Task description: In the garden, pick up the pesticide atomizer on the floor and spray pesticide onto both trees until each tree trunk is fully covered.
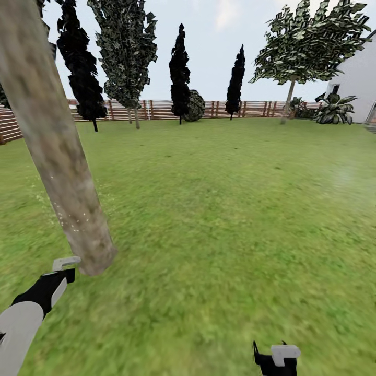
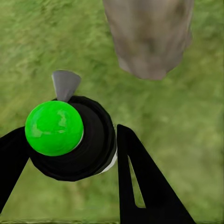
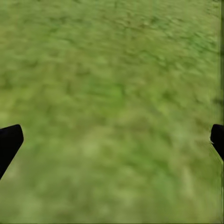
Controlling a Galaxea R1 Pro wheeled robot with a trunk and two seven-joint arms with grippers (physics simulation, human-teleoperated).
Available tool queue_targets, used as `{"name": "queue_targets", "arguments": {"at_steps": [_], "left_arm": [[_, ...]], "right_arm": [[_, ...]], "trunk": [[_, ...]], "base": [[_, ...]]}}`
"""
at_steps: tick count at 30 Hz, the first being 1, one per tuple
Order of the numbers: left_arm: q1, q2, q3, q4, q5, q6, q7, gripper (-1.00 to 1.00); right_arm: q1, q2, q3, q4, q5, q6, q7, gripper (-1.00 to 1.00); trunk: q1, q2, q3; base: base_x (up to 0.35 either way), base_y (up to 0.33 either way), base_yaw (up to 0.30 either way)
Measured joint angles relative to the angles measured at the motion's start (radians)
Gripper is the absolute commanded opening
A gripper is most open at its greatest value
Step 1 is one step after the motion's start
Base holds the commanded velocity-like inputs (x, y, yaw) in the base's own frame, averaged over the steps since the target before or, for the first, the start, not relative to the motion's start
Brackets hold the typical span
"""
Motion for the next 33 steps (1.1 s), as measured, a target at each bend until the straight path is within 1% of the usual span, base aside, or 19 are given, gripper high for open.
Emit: {"name": "queue_targets", "arguments": {"at_steps": [3, 6, 11, 17, 21, 23, 26, 33], "left_arm": [[0.0, -0.001, 0.0, 0.004, 0.002, 0.0, 0.008, -1.0], [0.0, -0.008, 0.0, 0.005, 0.002, 0.0, 0.01, -1.0], [0.0, -0.009, 0.0, 0.004, 0.001, 0.0, 0.01, -1.0], [-0.001, -0.009, 0.0, -0.011, 0.001, 0.001, 0.011, -1.0], [0.0, -0.012, 0.004, 0.0, 0.004, 0.0, 0.015, -1.0], [0.0, -0.021, 0.003, 0.001, 0.001, 0.0, 0.015, -1.0], [-0.001, -0.023, 0.002, 0.002, 0.0, 0.0, 0.015, -1.0], [0.0, -0.025, 0.002, 0.011, 0.003, 0.0, 0.015, -1.0]], "right_arm": [[0.0, 0.0, 0.0, 0.0, 0.001, 0.0, 0.0, 1.0], [0.0, 0.001, 0.0, 0.0, 0.001, 0.0, 0.0, 1.0], [0.0, 0.001, 0.0, 0.0, 0.001, 0.0, -0.001, 1.0], [0.0, -0.001, -0.001, 0.0, 0.0, -0.001, -0.001, 1.0], [0.0, -0.001, -0.001, 0.0, 0.001, 0.0, -0.001, 1.0], [0.0, -0.001, -0.001, 0.0, 0.0, 0.0, 0.0, 1.0], [0.0, 0.0, 0.0, 0.0, 0.0, 0.0, 0.0, 1.0], [0.0, 0.002, 0.001, 0.0, 0.001, 0.0, 0.0, 1.0]], "trunk": [[0.0, 0.0, 0.0], [0.0, 0.0, 0.0], [0.0, 0.0, 0.0], [0.0, 0.0, 0.0], [0.0, 0.0, 0.0], [0.0, 0.0, 0.0], [0.0, 0.0, 0.0], [0.0, 0.0, 0.0]], "base": [[0.001, -0.269, 0.17], [0.0, -0.27, 0.269], [0.026, -0.271, 0.243], [0.167, -0.246, 0.017], [0.189, -0.234, 0.0], [0.19, -0.234, 0.0], [0.19, -0.234, 0.027], [0.195, -0.23, 0.242]]}}
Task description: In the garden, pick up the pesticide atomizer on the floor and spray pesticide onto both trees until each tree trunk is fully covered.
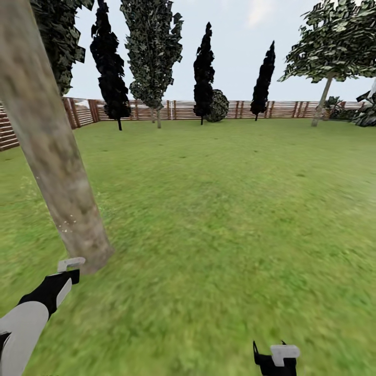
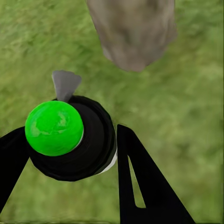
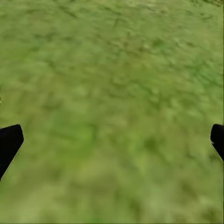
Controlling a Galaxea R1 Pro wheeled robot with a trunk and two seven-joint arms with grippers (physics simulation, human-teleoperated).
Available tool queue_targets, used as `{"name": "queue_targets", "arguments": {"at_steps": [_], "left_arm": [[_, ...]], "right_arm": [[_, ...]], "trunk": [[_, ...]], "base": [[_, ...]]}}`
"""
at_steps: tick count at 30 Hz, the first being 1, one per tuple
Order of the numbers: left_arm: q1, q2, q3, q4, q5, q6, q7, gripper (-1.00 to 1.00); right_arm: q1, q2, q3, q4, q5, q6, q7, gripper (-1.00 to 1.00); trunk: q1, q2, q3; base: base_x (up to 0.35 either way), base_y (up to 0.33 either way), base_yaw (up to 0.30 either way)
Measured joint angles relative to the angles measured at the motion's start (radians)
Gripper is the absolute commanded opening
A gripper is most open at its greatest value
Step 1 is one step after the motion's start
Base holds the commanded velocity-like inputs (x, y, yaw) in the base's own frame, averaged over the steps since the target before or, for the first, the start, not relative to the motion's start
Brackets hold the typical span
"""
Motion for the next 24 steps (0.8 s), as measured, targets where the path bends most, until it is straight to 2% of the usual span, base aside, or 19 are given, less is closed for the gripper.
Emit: {"name": "queue_targets", "arguments": {"at_steps": [13, 20, 24], "left_arm": [[0.0, 0.002, 0.001, 0.008, -0.001, -0.001, 0.001, -1.0], [0.0, 0.003, 0.002, 0.008, -0.001, -0.002, 0.001, -1.0], [0.0, 0.003, 0.003, 0.008, -0.001, -0.003, 0.001, -1.0]], "right_arm": [[0.0, 0.0, 0.0, 0.0, 0.0, 0.0, 0.0, 1.0], [0.0, 0.0, 0.0, 0.0, 0.0, 0.0, 0.0, 1.0], [0.0, 0.0, 0.0, 0.0, 0.0, -0.001, 0.0, 1.0]], "trunk": [[0.0, 0.0, 0.0], [0.0, 0.0, 0.0], [0.0, 0.0, 0.0]], "base": [[0.233, -0.197, 0.272], [0.233, -0.195, 0.035], [0.205, -0.205, 0.242]]}}
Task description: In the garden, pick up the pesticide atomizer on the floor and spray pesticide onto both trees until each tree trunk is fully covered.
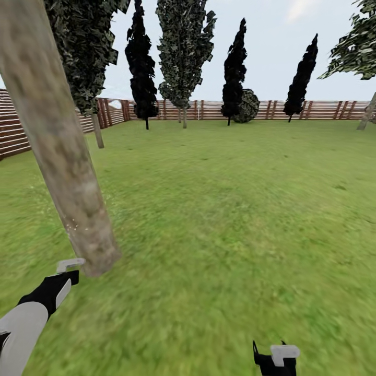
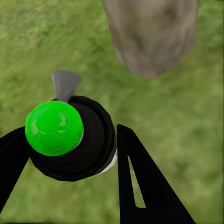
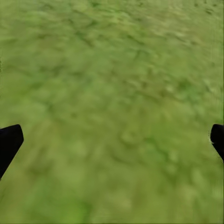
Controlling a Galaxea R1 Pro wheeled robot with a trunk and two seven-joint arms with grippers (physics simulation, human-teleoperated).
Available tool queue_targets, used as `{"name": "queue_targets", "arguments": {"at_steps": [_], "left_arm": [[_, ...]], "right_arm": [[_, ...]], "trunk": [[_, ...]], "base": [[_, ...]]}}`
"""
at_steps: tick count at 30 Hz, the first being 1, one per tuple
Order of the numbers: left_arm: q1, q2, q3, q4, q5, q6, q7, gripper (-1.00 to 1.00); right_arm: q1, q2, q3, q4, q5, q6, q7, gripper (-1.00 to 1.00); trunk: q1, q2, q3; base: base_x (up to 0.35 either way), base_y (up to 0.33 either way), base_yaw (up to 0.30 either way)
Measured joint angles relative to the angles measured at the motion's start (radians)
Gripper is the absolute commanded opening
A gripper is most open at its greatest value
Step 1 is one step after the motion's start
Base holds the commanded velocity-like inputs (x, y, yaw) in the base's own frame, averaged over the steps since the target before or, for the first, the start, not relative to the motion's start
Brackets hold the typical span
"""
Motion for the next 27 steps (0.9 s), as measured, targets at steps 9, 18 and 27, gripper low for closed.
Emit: {"name": "queue_targets", "arguments": {"at_steps": [9, 18, 27], "left_arm": [[0.019, -0.001, 0.0, -0.005, 0.005, -0.012, -0.005, -1.0], [0.001, -0.011, -0.101, -0.203, 0.004, 0.149, -0.125, -1.0], [-0.08, 0.038, -0.146, -0.373, 0.0, 0.359, -0.267, -1.0]], "right_arm": [[0.0, 0.0, -0.001, 0.0, -0.001, 0.0, 0.0, 1.0], [0.0, -0.003, -0.002, 0.0, -0.002, 0.0, 0.0, 1.0], [0.0, -0.004, -0.002, 0.0, -0.002, 0.0, -0.002, 1.0]], "trunk": [[0.0, 0.0, 0.0], [0.0, 0.0, 0.0], [0.0, 0.0, 0.0]], "base": [[0.001, -0.159, 0.277], [-0.001, -0.001, 0.081], [0.0, 0.0, 0.0]]}}
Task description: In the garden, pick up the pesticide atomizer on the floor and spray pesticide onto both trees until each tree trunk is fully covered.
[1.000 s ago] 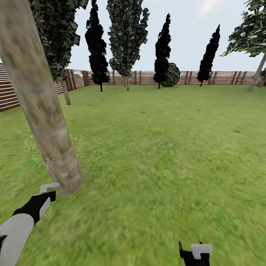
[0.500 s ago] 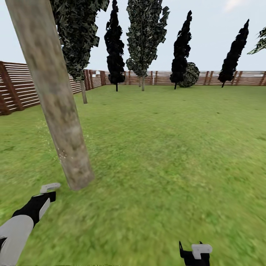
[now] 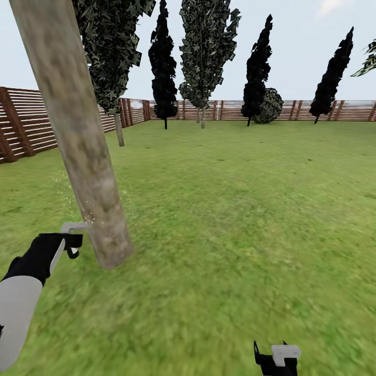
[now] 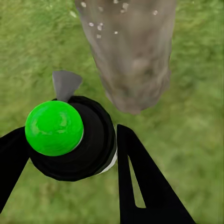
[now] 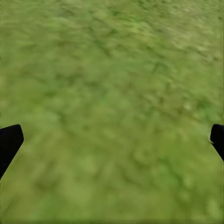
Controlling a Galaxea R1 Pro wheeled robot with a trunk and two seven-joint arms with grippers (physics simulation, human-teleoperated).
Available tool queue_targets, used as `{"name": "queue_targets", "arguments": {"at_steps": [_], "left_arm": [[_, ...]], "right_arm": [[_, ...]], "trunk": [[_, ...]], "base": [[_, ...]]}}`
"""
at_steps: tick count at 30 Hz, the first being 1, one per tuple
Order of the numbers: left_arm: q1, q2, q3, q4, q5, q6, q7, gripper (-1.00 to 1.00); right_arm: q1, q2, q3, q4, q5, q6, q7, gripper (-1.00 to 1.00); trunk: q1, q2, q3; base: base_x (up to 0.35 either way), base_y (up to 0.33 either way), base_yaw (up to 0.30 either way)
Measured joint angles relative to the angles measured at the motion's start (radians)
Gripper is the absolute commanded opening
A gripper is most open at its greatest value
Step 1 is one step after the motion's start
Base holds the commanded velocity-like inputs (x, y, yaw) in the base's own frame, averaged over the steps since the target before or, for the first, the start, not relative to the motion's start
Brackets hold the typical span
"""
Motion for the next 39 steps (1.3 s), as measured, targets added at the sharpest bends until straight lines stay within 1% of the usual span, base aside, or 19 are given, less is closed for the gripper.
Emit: {"name": "queue_targets", "arguments": {"at_steps": [1, 2, 3, 5, 6, 7, 8, 9, 11, 12, 14, 18, 21, 26, 29, 31, 34, 37, 39], "left_arm": [[-0.002, -0.001, -0.001, -0.002, 0.009, 0.002, -0.046, -1.0], [-0.018, -0.005, -0.001, -0.018, 0.009, 0.014, -0.076, -1.0], [-0.032, -0.005, 0.0, -0.027, 0.004, 0.038, -0.084, -1.0], [-0.06, 0.01, 0.0, -0.035, -0.006, 0.089, -0.094, -1.0], [-0.077, 0.039, 0.0, -0.036, -0.01, 0.1, -0.096, -1.0], [-0.08, 0.08, 0.001, -0.035, -0.018, 0.104, -0.097, -1.0], [-0.077, 0.101, 0.001, -0.034, -0.015, 0.103, -0.097, -1.0], [-0.072, 0.114, -0.001, -0.034, -0.011, 0.099, -0.098, -1.0], [-0.053, 0.122, -0.003, -0.029, -0.006, 0.095, -0.098, -1.0], [-0.039, 0.121, -0.003, -0.032, -0.001, 0.093, -0.098, -1.0], [-0.032, 0.118, -0.002, -0.031, 0.002, 0.091, -0.098, -1.0], [-0.03, 0.11, 0.001, -0.027, 0.004, 0.091, -0.098, -1.0], [-0.029, 0.102, 0.001, -0.024, 0.002, 0.09, -0.098, -1.0], [-0.029, 0.1, 0.001, -0.032, 0.003, 0.089, -0.098, -1.0], [-0.029, 0.096, 0.002, -0.038, 0.008, 0.09, -0.098, -1.0], [-0.03, 0.081, 0.004, -0.075, 0.011, 0.092, -0.096, -1.0], [-0.03, 0.079, 0.001, -0.13, 0.005, 0.102, -0.093, -1.0], [-0.033, 0.079, 0.001, -0.22, 0.008, 0.112, -0.093, -1.0], [-0.031, 0.08, 0.001, -0.224, 0.005, 0.112, -0.095, -1.0]], "right_arm": [[0.0, 0.001, 0.0, 0.0, 0.0, 0.0, 0.0, 1.0], [0.0, 0.001, 0.0, 0.0, 0.0, 0.0, 0.0, 1.0], [0.0, 0.001, 0.0, 0.0, 0.0, 0.0, 0.0, 1.0], [0.0, 0.001, 0.0, 0.0, 0.0, 0.0, 0.0, 1.0], [0.0, 0.001, 0.0, 0.0, 0.0, 0.0, 0.0, 1.0], [0.0, 0.001, 0.0, 0.0, 0.0, 0.0, 0.0, 1.0], [0.0, 0.001, 0.0, 0.0, 0.0, 0.0, 0.0, 1.0], [0.0, 0.001, 0.0, 0.0, 0.0, 0.0, 0.0, 1.0], [0.0, 0.001, 0.0, 0.0, 0.0, 0.0, 0.0, 1.0], [0.0, 0.001, 0.0, 0.0, 0.0, 0.0, 0.0, 1.0], [0.0, 0.001, 0.0, 0.0, 0.0, 0.0, 0.0, 1.0], [0.0, 0.001, 0.0, 0.0, 0.0, 0.0, 0.0, 1.0], [0.0, 0.001, 0.0, 0.0, 0.0, 0.0, 0.0, 1.0], [0.0, 0.001, 0.0, 0.0, 0.0, 0.0, 0.0, 1.0], [0.0, 0.001, 0.0, 0.0, 0.0, 0.0, 0.0, 1.0], [0.0, 0.001, 0.0, 0.0, 0.0, 0.0, 0.0, 1.0], [0.0, 0.001, 0.0, 0.0, 0.0, 0.0, 0.0, 1.0], [0.0, 0.001, 0.0, 0.0, 0.0, 0.0, 0.0, 1.0], [0.0, 0.001, 0.0, 0.0, 0.0, 0.0, 0.0, 1.0]], "trunk": [[0.0, 0.0, 0.0], [0.0, 0.0, 0.0], [0.0, 0.0, 0.0], [0.0, 0.0, 0.0], [0.0, 0.0, 0.0], [0.0, 0.0, 0.0], [0.0, 0.0, 0.0], [0.0, 0.0, 0.0], [0.0, 0.0, 0.0], [0.0, 0.0, 0.0], [0.0, 0.0, 0.0], [0.0, 0.0, 0.0], [0.0, 0.0, 0.0], [0.0, 0.0, 0.0], [0.0, 0.0, 0.0], [0.0, 0.0, 0.0], [0.0, 0.0, 0.0], [0.0, 0.0, 0.0], [0.0, 0.0, 0.0]], "base": [[0.0, 0.0, 0.0], [0.0, 0.0, 0.0], [0.0, 0.0, 0.0], [0.0, 0.0, 0.0], [0.0, 0.0, 0.0], [0.0, 0.0, 0.0], [0.0, 0.0, 0.018], [0.0, 0.0, 0.103], [0.0, 0.0, 0.239], [0.009, 0.0, 0.268], [0.134, -0.053, 0.184], [0.228, -0.156, 0.023], [0.042, -0.259, 0.001], [0.013, -0.274, 0.0], [0.19, -0.191, 0.0], [0.248, -0.021, 0.002], [0.043, -0.002, 0.169], [0.002, 0.0, 0.261], [0.0, -0.116, 0.051]]}}
